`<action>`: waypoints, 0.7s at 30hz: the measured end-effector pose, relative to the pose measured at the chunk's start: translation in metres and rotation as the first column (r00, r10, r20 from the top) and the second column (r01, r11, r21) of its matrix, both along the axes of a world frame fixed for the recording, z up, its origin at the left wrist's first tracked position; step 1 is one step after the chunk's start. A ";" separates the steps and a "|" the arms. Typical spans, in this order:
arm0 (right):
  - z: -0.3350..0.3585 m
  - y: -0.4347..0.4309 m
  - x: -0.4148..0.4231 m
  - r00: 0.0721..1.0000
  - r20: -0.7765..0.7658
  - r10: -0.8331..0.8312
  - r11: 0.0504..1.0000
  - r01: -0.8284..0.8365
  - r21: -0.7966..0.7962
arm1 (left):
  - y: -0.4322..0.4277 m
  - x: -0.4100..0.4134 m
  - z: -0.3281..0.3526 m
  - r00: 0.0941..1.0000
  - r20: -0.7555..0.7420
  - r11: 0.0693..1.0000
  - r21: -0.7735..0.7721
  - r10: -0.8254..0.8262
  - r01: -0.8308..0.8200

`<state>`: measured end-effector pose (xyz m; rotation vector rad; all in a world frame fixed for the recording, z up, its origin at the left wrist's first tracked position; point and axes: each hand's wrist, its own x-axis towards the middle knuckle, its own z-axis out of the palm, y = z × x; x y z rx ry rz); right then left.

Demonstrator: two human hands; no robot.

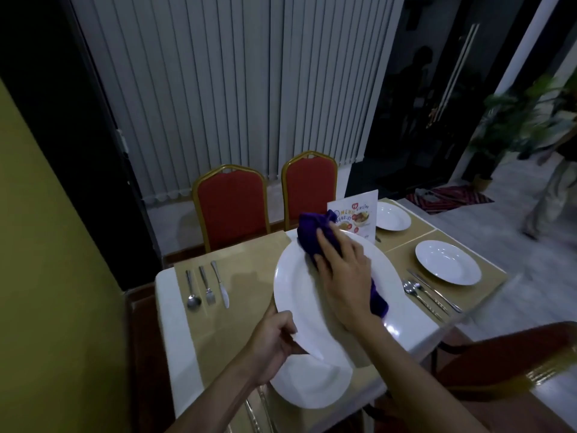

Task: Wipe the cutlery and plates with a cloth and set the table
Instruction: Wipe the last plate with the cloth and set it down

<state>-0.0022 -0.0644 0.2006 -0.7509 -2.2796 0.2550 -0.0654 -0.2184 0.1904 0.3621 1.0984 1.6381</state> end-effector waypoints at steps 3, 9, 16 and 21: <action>-0.013 -0.035 0.013 0.907 0.083 0.412 0.907 -0.418 0.059 | -0.008 0.005 0.007 0.996 -0.080 0.997 -0.078 -0.029 0.023; -0.002 -0.009 0.005 0.977 -0.133 0.168 0.986 -0.166 0.020 | -0.019 0.030 0.004 0.998 -0.057 0.994 -0.105 -0.038 0.032; -0.003 0.000 0.038 0.935 0.165 0.314 0.901 -0.349 0.259 | -0.024 0.029 0.007 1.000 0.004 0.993 -0.120 0.003 -0.002; -0.020 0.043 0.079 0.942 0.335 -0.002 0.943 -0.110 0.315 | -0.027 0.013 -0.005 0.990 0.000 0.987 -0.085 0.140 -0.139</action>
